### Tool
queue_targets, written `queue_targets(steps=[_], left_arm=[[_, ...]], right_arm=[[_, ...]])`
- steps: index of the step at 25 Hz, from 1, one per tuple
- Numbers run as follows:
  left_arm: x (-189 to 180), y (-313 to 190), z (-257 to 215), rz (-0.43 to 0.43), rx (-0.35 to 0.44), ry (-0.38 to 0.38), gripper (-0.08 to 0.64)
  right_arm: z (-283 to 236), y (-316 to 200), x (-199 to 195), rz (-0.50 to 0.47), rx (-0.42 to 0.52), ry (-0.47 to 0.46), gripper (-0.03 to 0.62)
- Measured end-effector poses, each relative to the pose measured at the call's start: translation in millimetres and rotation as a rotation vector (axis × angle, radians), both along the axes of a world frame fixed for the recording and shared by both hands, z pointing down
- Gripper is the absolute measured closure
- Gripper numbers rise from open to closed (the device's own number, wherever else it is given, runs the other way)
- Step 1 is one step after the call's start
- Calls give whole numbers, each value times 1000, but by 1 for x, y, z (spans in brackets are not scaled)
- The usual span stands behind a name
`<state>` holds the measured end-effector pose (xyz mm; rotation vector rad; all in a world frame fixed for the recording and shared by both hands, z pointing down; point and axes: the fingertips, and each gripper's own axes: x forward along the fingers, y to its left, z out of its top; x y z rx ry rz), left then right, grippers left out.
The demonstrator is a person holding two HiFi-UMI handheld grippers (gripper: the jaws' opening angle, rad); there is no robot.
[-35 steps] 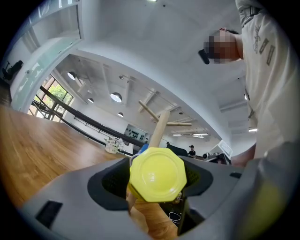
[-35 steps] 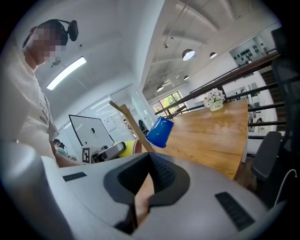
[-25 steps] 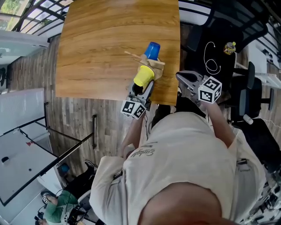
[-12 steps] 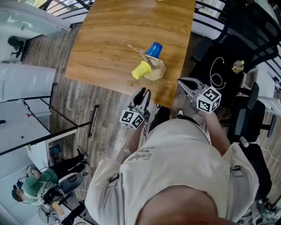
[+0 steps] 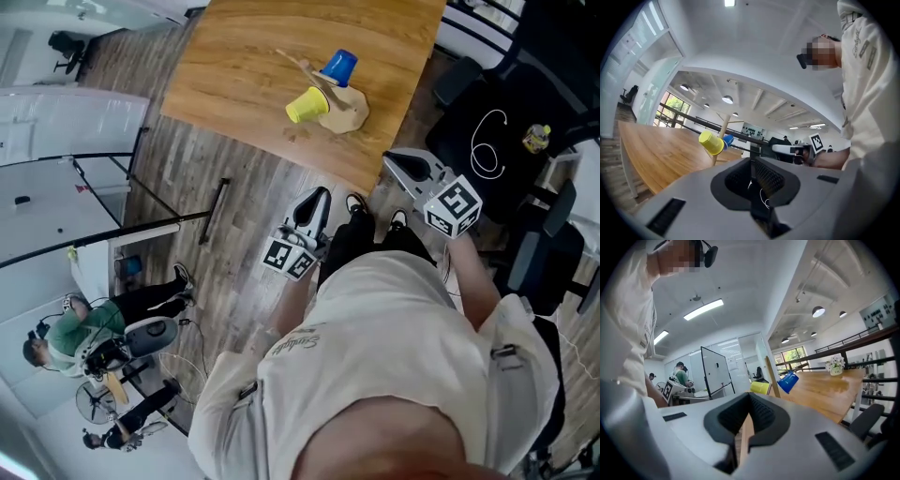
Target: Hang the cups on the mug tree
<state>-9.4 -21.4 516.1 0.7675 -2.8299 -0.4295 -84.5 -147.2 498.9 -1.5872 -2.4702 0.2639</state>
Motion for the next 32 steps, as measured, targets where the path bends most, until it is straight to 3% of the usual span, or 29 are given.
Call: queue_targets(steps=[3,8,16,24,32], left_arm=[[13,10,-9,-28,-47,-15,523],[7,30,-45,-115,-6,-88,525],[2,40,-106,-79,-7,-213,523],[-2,44,-119,-16,-33,-219,523],[24,66,-106,-35,-31,-185,523]], right_arm=[[-19,5,6,-10,-19,-46,598],[-55,12,16,-7,-33,-114,598],[-111,21,28,20,-34,-252,598],[-121,18,29,102,-30,-269,598],[-119,36,45,71,5,-275,598]])
